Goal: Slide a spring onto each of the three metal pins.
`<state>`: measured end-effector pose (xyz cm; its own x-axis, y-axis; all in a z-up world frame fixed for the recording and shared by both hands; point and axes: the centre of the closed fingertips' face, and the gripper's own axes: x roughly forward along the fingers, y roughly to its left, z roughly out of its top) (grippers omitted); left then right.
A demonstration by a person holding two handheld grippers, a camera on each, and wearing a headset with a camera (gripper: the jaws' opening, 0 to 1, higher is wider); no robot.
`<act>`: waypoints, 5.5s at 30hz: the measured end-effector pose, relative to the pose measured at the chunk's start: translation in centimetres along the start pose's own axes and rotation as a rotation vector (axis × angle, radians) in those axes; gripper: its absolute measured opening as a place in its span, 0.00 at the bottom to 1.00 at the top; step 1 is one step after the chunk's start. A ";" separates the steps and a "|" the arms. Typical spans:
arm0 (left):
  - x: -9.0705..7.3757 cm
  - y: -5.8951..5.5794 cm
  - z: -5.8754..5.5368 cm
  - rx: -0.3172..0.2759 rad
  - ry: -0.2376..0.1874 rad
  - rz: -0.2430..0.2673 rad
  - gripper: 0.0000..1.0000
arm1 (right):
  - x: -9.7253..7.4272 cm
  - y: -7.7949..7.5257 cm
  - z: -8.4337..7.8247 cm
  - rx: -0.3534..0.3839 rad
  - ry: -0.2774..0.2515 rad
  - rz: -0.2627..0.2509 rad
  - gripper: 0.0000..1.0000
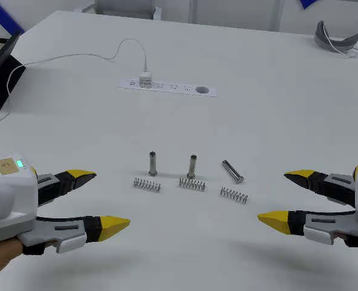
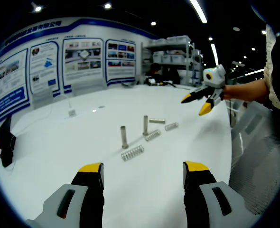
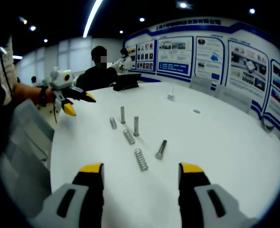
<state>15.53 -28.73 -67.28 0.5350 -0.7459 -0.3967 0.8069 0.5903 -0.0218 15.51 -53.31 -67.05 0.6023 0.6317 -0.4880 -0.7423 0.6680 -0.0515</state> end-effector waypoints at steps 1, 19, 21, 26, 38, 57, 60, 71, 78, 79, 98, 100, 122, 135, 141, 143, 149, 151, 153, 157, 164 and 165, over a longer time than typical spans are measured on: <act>0.0 0.0 -0.1 -0.003 -0.001 0.002 0.69 | 0.0 0.0 0.0 -0.001 0.000 0.001 0.65; -0.5 -0.2 -0.3 -0.021 -0.015 0.025 0.68 | 0.2 0.2 0.4 -0.009 0.008 0.011 0.64; -0.5 -0.2 -0.4 -0.022 -0.017 0.024 0.68 | 0.2 0.1 0.5 -0.011 0.009 0.010 0.64; -0.5 -0.2 -0.3 -0.023 -0.020 0.022 0.68 | 0.1 0.1 0.6 -0.012 0.010 0.005 0.64; -0.2 0.0 -0.3 -0.023 -0.023 0.007 0.68 | 0.0 0.0 0.4 -0.002 0.023 -0.012 0.62; 0.1 0.1 -0.4 -0.024 -0.018 -0.011 0.68 | 0.8 -1.6 1.4 -0.002 0.044 -0.041 0.58; 0.1 0.1 -0.4 -0.024 -0.018 -0.010 0.68 | 1.2 -1.9 1.7 -0.005 0.050 -0.043 0.57; 0.3 -0.3 -0.4 -0.024 -0.009 -0.013 0.68 | 3.4 -3.0 2.3 -0.012 0.083 -0.041 0.54; 0.2 -0.3 -0.3 -0.025 -0.012 -0.004 0.67 | 4.6 -3.9 2.5 -0.008 0.105 -0.044 0.49; 0.1 -0.4 -0.3 -0.025 -0.012 -0.003 0.67 | 4.8 -4.0 2.6 -0.006 0.109 -0.047 0.48; -0.3 -0.7 -0.7 -0.046 -0.017 0.019 0.66 | 8.5 -5.4 1.7 0.044 0.228 -0.068 0.32; -0.3 -0.7 -0.7 -0.048 -0.017 0.020 0.66 | 8.8 -5.5 1.5 0.048 0.240 -0.070 0.32; -0.1 -0.6 -1.1 -0.063 -0.018 0.005 0.64 | 11.8 -5.4 0.6 0.105 0.326 -0.101 0.19; 0.0 -0.3 -1.6 -0.081 -0.021 0.001 0.64 | 12.6 -5.8 -0.5 0.124 0.381 -0.110 0.15; 0.0 -0.2 -1.7 -0.084 -0.020 0.000 0.64 | 12.8 -5.9 -0.8 0.133 0.406 -0.112 0.13; -0.1 -0.1 -1.7 -0.087 -0.021 0.002 0.63 | 12.8 -6.0 -0.8 0.142 0.407 -0.114 0.12; -0.2 0.0 -1.9 -0.093 -0.020 0.006 0.63 | 12.8 -6.0 -0.8 0.149 0.427 -0.110 0.11; -0.2 0.0 -1.9 -0.094 -0.020 0.006 0.63 | 12.9 -5.9 -0.8 0.167 0.437 -0.108 0.10; -0.2 0.0 -2.0 -0.095 -0.020 0.006 0.63 | 12.9 -5.9 -0.8 0.174 0.448 -0.108 0.10; -0.1 0.0 -2.1 -0.096 -0.018 0.007 0.63 | 13.0 -5.8 -0.8 0.181 0.472 -0.101 0.10; 0.0 0.0 -2.1 -0.096 -0.014 0.004 0.63 | 13.1 -5.7 -0.9 0.182 0.566 -0.098 0.10; 0.0 0.0 -2.1 -0.096 -0.014 0.004 0.63 | 13.1 -5.7 -0.9 0.182 0.578 -0.097 0.10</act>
<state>15.00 -28.11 -69.17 0.5423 -0.7472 -0.3843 0.7773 0.6197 -0.1081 27.41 -49.20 -73.99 0.3701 0.2827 -0.8849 -0.5988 0.8009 0.0054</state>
